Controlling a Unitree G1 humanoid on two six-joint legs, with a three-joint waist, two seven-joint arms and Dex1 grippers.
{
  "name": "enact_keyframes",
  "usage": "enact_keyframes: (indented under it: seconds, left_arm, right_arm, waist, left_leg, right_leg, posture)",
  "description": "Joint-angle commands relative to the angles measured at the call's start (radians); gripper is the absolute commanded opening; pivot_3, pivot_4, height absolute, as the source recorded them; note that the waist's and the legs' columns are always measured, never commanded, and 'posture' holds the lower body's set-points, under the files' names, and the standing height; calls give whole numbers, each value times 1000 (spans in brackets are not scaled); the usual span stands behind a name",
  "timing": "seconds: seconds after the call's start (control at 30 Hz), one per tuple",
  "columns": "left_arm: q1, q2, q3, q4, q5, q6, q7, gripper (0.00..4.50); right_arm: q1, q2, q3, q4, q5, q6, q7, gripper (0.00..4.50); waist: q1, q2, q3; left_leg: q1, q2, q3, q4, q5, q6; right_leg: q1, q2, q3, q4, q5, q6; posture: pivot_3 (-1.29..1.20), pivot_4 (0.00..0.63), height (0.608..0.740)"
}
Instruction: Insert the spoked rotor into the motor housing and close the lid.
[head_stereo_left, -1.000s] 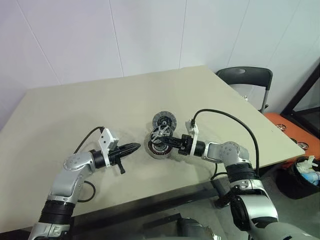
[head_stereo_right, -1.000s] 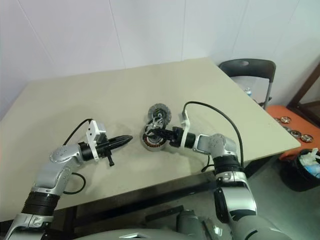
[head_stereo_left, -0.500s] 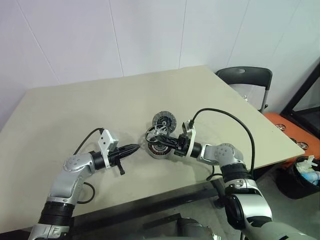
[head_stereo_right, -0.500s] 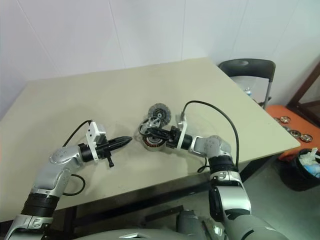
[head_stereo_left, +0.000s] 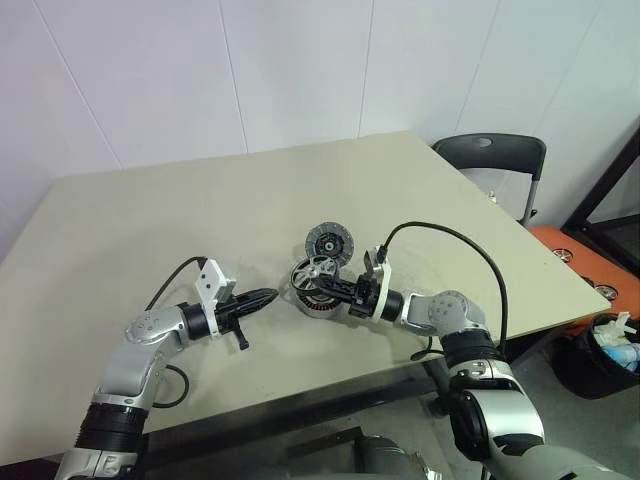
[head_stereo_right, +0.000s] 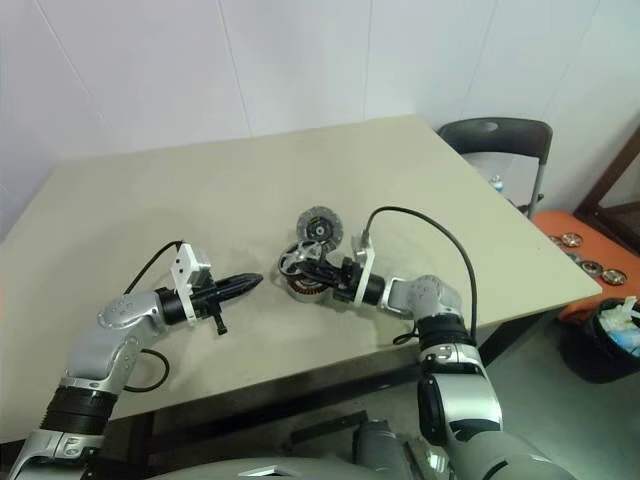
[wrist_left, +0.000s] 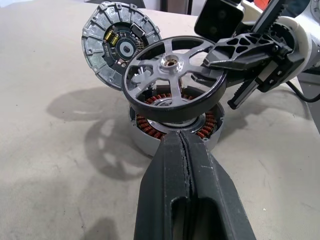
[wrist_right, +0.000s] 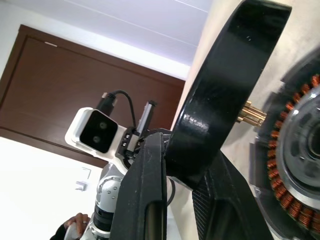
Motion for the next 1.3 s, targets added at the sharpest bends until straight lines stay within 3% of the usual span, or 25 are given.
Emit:
enact_keyframes:
  seconds: [0.03, 0.83, 1.07, 1.3]
  left_arm:
    - [-7, 12, 10, -39, -1, -7, 2, 0]
    - [-12, 9, 5, -29, 14, -13, 8, 0]
    - [-12, 10, 6, -25, 20, -19, 11, 0]
    - [-20, 11, 2, -8, 31, -25, 8, 0]
  right_arm:
    - [-6, 2, -20, 0, 8, -9, 26, 305]
    - [-7, 13, -20, 26, -19, -5, 37, 305]
    - [-17, 12, -37, 40, -32, -21, 21, 2573]
    - [-26, -29, -29, 3, -26, 16, 54, 2573]
  waist:
    - [0, 0, 0]
    - [0, 0, 0]
    - [0, 0, 0]
    - [1, 0, 0]
  left_leg:
    - [0, 0, 0, 0, 0, 0]
    - [0, 0, 0, 0, 0, 0]
    - [0, 0, 0, 0, 0, 0]
    - [0, 0, 0, 0, 0, 0]
  right_leg:
    - [0, 0, 0, 0, 0, 0]
    - [0, 0, 0, 0, 0, 0]
    - [0, 0, 0, 0, 0, 0]
    - [0, 0, 0, 0, 0, 0]
  posture:
    - [0, 0, 740]
    - [0, 0, 740]
    - [0, 0, 740]
    - [0, 0, 740]
